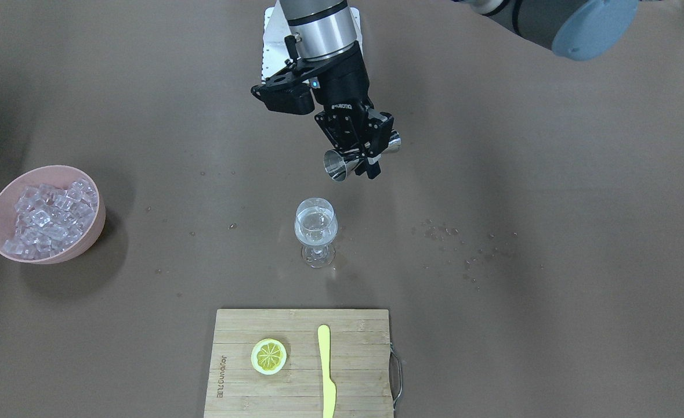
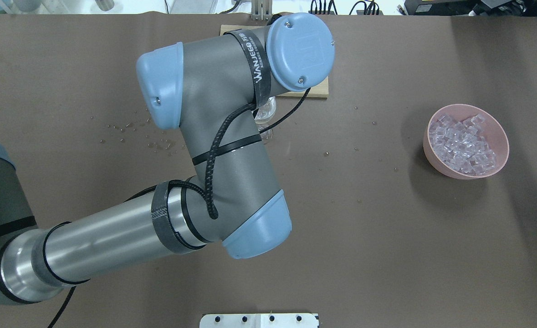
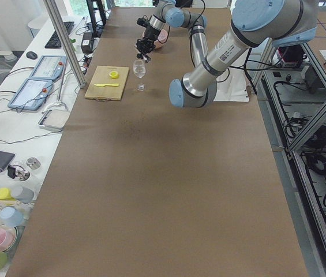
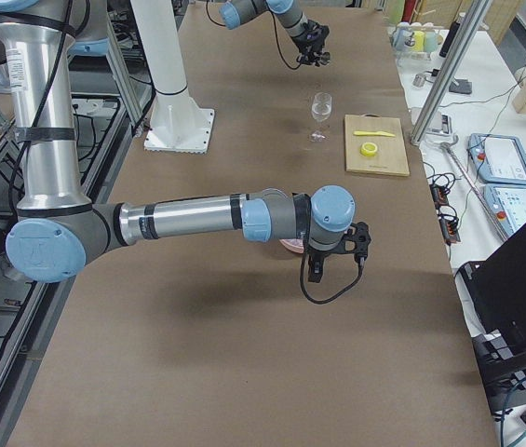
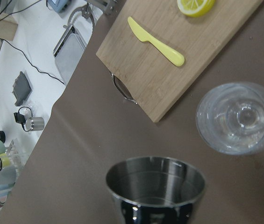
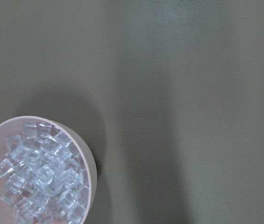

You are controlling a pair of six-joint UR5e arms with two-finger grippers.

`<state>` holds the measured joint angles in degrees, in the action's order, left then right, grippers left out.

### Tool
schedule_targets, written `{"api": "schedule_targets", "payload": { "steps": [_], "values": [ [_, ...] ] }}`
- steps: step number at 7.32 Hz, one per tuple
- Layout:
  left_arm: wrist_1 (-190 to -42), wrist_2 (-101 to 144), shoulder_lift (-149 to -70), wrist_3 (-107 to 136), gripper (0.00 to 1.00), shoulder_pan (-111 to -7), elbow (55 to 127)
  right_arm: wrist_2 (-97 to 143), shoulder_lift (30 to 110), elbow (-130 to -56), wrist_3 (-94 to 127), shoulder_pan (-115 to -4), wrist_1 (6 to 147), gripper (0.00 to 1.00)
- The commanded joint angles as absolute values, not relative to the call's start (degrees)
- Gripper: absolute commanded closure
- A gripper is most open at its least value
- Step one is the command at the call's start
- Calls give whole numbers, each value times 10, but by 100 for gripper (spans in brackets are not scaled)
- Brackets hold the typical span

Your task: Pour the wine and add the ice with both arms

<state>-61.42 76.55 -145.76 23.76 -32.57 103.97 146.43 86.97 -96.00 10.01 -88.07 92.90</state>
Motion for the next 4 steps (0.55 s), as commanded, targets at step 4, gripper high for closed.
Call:
{"api": "schedule_targets", "payload": {
  "steps": [4],
  "values": [
    [-881,763,-1278,442,100,-381,1113,1465,869,-964,112,-879,928,0]
  ]
}}
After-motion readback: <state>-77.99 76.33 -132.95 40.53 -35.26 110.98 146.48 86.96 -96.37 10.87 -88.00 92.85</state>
